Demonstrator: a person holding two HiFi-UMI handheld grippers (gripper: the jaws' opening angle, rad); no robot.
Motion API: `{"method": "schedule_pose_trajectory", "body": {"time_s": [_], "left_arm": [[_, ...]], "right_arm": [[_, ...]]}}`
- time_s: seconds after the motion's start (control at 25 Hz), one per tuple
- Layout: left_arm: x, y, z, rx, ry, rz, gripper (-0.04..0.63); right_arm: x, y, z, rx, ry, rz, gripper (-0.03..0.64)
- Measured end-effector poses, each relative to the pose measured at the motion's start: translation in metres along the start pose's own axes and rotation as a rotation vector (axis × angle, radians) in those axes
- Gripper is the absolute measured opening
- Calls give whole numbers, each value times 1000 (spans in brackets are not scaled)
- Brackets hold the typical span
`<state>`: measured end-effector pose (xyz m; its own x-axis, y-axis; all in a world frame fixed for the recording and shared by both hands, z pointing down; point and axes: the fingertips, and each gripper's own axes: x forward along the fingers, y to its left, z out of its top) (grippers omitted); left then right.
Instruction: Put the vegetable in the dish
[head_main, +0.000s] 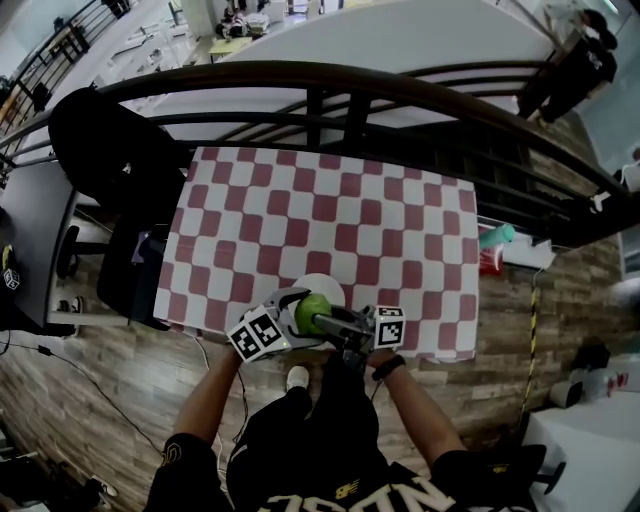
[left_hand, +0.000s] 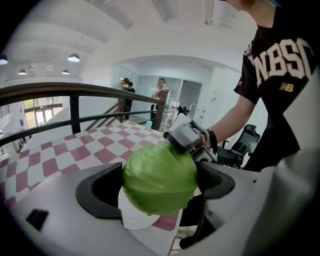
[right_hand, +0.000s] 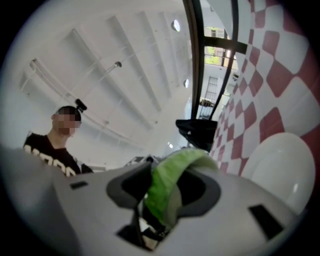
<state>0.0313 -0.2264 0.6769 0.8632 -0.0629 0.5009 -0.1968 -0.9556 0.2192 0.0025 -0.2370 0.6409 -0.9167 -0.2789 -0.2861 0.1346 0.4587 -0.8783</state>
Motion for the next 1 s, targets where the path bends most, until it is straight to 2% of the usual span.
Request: {"method": "schedule_pose_trajectory", "body": {"time_s": [0.08,0.2,0.36,0.44,0.56,0.64,0.76,0.88,1.0], "left_arm": [[2,10,-8,-12,32,20,474],[6,18,-22,2,124,45,472],[13,24,-35,22,212,70,472],[15,32,-40,28,248,87,472],[22,39,-48,49,328,94,471],[30,41,-56,100,417,94,471],[42,43,-70,211,561,86,471],[58,44,-72,267,626,74,471],[67,47,-77,263,668,47,471]], "right_arm": [[2,-14,1,-17,23,-74,172],[-3,-34,-5,-60,89,-213,235],[-23,-46,-8,-265,188,-345,298],[-41,-49,5,-343,156,-420,301],[-76,-51,31,-379,57,-515,301],[-94,-49,44,-375,-11,-548,300],[-104,-37,54,-349,-103,-552,299],[-108,-29,48,-386,-100,-570,300],[-106,-27,42,-420,-85,-588,301]]}}
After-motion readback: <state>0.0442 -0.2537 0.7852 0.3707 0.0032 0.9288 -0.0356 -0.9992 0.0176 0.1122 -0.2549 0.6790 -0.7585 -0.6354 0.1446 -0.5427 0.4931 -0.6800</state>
